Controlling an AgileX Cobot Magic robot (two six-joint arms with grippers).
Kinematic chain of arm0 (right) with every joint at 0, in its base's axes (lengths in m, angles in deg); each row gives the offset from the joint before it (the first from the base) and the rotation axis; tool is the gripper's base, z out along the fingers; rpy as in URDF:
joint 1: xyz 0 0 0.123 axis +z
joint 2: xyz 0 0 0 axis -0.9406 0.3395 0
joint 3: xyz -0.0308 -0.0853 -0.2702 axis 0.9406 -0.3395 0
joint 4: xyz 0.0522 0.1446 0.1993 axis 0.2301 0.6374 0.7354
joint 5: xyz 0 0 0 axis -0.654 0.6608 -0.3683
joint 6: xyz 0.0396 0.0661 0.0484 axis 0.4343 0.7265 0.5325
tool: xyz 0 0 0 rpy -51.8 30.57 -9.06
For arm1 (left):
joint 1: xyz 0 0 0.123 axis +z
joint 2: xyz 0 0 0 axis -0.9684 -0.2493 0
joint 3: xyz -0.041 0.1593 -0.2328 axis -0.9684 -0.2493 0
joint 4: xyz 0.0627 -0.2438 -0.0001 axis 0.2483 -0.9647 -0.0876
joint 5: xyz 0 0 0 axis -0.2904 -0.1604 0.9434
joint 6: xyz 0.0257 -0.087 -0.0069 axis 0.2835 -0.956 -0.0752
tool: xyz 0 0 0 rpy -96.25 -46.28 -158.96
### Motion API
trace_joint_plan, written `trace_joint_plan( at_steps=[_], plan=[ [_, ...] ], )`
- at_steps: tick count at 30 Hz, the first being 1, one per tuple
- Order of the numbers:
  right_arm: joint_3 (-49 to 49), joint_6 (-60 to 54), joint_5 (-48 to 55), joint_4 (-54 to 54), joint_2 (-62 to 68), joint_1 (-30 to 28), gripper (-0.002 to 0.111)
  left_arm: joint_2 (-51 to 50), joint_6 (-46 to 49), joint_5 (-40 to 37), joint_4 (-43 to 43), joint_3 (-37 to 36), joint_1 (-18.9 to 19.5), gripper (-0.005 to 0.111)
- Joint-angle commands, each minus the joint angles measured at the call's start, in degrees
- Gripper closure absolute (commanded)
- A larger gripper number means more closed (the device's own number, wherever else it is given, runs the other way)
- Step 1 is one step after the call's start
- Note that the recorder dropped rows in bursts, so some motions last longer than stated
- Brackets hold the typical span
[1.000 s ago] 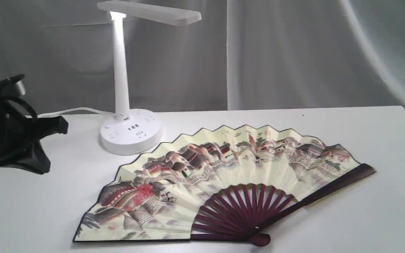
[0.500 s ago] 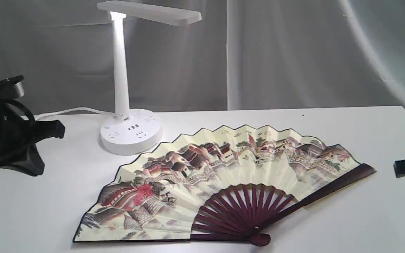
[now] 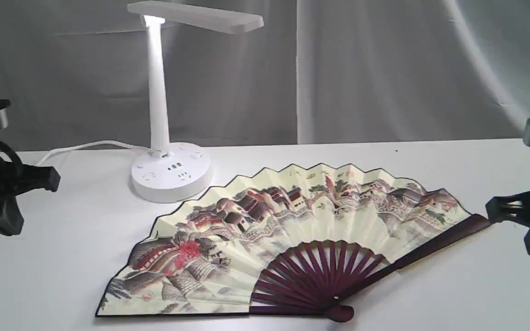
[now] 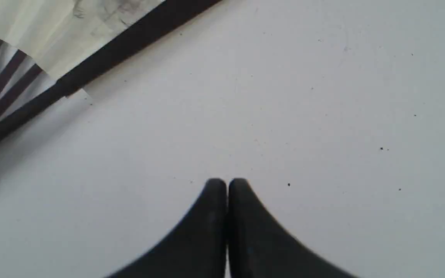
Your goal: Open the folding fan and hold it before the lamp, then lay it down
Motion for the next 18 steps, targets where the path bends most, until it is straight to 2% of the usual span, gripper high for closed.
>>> trace_joint_plan(
  at_steps=[1, 9, 18],
  plan=[
    [0.3, -0.8, 1.5, -4.1, -0.6, -0.4, 0.108, 2.6, 0.4, 0.2, 0.2, -1.7, 0.0, 0.107],
    [0.3, -0.6, 3.2, -9.0, -3.8, -0.4, 0.108, 7.4, 1.1, 3.5, 0.7, -5.9, 0.0, 0.107],
    [0.3, -0.6, 4.6, -10.3, -10.1, 2.6, 0.108, 14.8, 1.1, 5.6, 2.5, -10.5, 0.0, 0.107]
  ],
)
